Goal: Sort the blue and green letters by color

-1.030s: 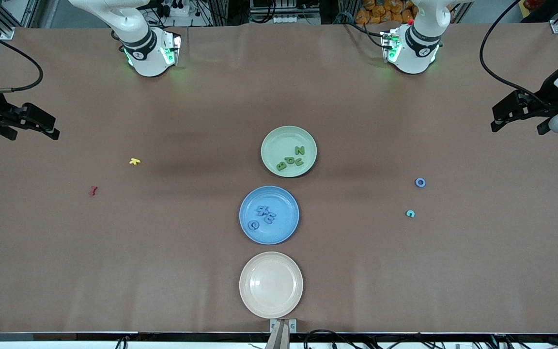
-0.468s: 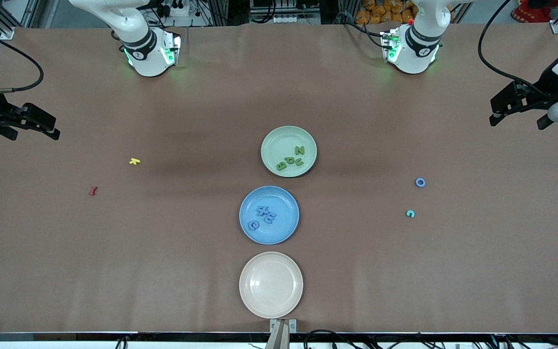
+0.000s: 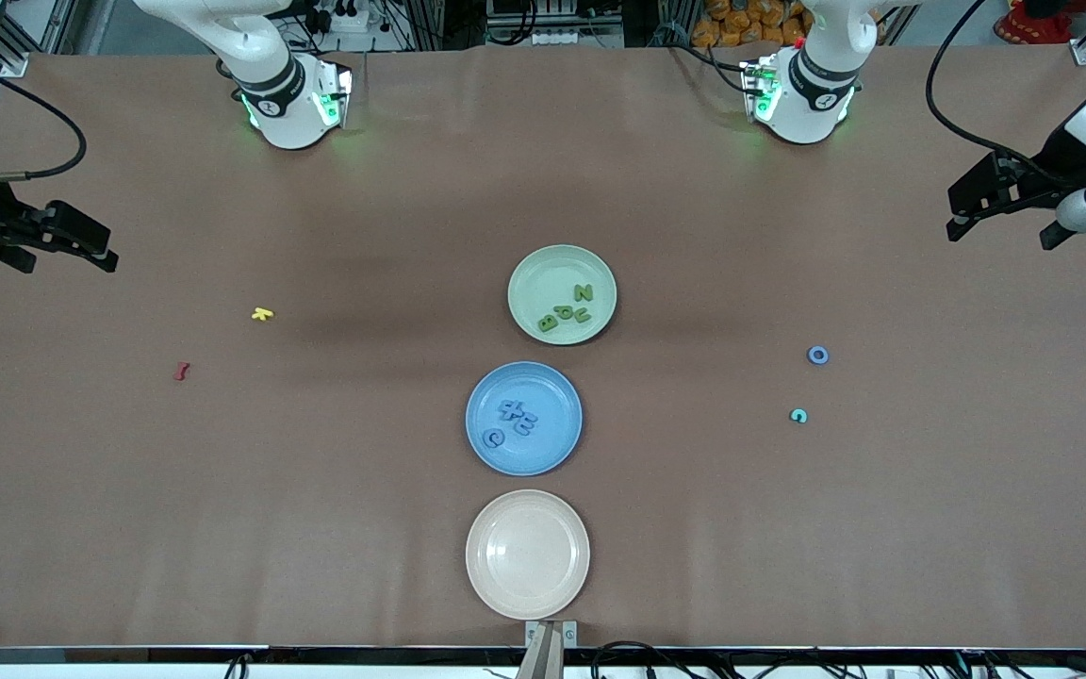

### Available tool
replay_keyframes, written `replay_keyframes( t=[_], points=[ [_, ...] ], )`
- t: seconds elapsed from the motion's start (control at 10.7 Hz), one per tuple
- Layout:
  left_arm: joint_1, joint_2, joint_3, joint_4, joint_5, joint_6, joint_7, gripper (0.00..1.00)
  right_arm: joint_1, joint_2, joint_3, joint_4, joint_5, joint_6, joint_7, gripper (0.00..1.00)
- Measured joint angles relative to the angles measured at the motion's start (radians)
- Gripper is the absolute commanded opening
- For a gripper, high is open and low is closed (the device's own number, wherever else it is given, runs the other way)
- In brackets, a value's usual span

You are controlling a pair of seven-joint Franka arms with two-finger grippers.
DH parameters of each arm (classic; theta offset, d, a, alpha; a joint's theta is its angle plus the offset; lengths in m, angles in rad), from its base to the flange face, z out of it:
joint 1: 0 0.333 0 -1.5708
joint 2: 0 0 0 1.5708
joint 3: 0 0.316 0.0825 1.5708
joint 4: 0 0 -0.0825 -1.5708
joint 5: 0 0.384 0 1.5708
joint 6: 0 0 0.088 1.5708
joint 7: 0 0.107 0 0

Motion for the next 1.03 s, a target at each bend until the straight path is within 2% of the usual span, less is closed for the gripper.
replay_keyframes(
  t=[1.03],
  points=[
    [0.0, 0.02, -0.012, -0.003, -0.002, -0.001, 0.006, 1.0, 0.001, 0.0, 0.001, 0.0, 0.0, 0.0, 0.0, 1.0]
  ],
)
